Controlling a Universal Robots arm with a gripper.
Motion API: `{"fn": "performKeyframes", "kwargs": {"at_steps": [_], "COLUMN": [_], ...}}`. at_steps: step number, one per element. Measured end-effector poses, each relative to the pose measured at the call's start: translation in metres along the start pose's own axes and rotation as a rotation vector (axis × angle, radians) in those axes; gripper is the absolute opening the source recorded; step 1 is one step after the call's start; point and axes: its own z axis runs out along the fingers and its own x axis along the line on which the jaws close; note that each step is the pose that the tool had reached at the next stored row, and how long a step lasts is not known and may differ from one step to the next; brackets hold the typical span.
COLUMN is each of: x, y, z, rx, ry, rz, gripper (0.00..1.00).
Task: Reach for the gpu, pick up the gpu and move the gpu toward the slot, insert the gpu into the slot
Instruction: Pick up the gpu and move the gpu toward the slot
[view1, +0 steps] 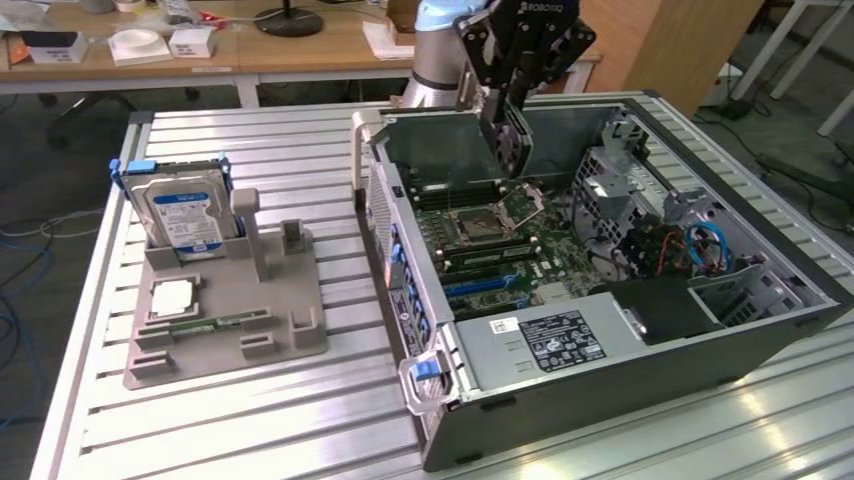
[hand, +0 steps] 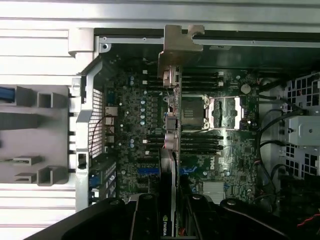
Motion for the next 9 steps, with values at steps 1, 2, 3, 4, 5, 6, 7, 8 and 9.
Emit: {"fn": "performKeyframes", "kwargs": {"at_steps": [1, 2, 3, 4, 5, 6, 7, 8, 9], "x": [-0.002, -0.004, -0.006, -0.008, -0.01, -0.012, -0.014, -0.017, -0.019], "y": [0.0, 0.0, 0.0001, 0.0001, 0.0001, 0.0001, 0.0001, 0.0002, 0.0002], "z": [0.0, 0.0, 0.0, 0.0, -0.0001, -0.0001, -0.0001, -0.0001, -0.0001], "rx": [-0.0001, -0.0003, -0.0006, -0.0009, -0.001, -0.0012, -0.0014, -0.0015, -0.0018], "ry": [0.0, -0.0001, -0.0001, -0.0001, -0.0001, -0.0001, -0.0002, -0.0002, -0.0002], "rz": [0.001, 0.001, 0.002, 0.002, 0.002, 0.003, 0.003, 0.004, 0.004], "gripper": [0.26, 0.26, 0.26, 0.26, 0.26, 0.26, 0.26, 0.26, 0.26]}}
